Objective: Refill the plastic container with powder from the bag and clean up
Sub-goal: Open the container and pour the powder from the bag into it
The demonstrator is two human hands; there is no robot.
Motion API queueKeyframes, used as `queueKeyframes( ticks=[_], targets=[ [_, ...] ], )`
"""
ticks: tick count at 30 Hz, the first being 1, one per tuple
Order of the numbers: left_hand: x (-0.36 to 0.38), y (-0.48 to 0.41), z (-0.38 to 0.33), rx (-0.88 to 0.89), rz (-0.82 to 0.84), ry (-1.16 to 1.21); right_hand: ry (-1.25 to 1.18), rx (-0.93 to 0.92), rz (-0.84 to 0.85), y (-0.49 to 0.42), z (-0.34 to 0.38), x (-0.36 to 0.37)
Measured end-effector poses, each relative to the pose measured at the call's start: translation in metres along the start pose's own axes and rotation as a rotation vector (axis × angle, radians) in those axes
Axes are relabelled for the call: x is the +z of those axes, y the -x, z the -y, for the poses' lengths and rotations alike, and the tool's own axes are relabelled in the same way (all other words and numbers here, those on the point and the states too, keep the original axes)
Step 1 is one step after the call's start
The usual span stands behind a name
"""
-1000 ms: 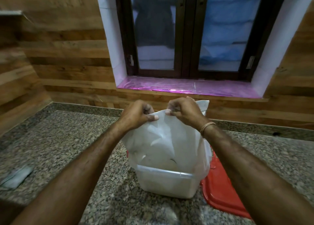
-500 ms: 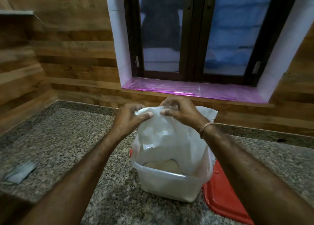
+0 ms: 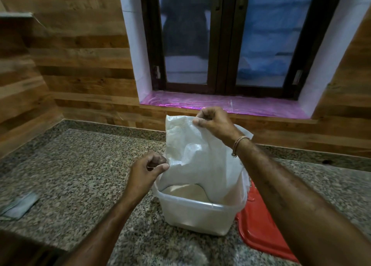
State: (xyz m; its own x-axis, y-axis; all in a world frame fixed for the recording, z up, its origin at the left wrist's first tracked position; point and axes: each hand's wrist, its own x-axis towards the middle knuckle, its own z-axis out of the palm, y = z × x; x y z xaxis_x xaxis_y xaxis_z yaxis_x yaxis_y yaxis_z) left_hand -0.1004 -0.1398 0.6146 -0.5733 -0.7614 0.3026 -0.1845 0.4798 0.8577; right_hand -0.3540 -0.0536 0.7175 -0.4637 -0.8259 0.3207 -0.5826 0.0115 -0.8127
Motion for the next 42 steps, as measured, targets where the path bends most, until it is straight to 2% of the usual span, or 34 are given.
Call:
queueKeyframes(
  ticks=[9,14,19,23,29,34,42],
  targets=[
    [0.016,0.016,0.012,-0.052,-0.106,-0.074,-0.028,0.038,-0.040,0.003,0.004,0.007],
    [0.015,0.012,0.017,-0.111,-0.183,-0.071,-0.128,0.085,-0.099,0.003,-0.003,-0.003],
    [0.014,0.010,0.016,-0.106,-0.161,-0.112,-0.144,0.110,-0.141,0.008,-0.019,-0.003],
    [0.015,0.005,0.007,-0.099,-0.150,-0.076,0.070,0.044,-0.168,0.010,-0.018,-0.003],
    [0.016,-0.026,-0.059,0.082,-0.145,0.128,0.315,-0.028,-0.062,0.015,-0.001,0.016],
    [0.009,-0.049,-0.067,-0.028,-0.133,0.370,0.315,-0.031,0.022,0.018,0.004,0.013],
    [0.015,-0.059,-0.085,0.055,0.077,0.352,0.527,0.015,-0.188,0.024,0.005,0.022]
  ],
)
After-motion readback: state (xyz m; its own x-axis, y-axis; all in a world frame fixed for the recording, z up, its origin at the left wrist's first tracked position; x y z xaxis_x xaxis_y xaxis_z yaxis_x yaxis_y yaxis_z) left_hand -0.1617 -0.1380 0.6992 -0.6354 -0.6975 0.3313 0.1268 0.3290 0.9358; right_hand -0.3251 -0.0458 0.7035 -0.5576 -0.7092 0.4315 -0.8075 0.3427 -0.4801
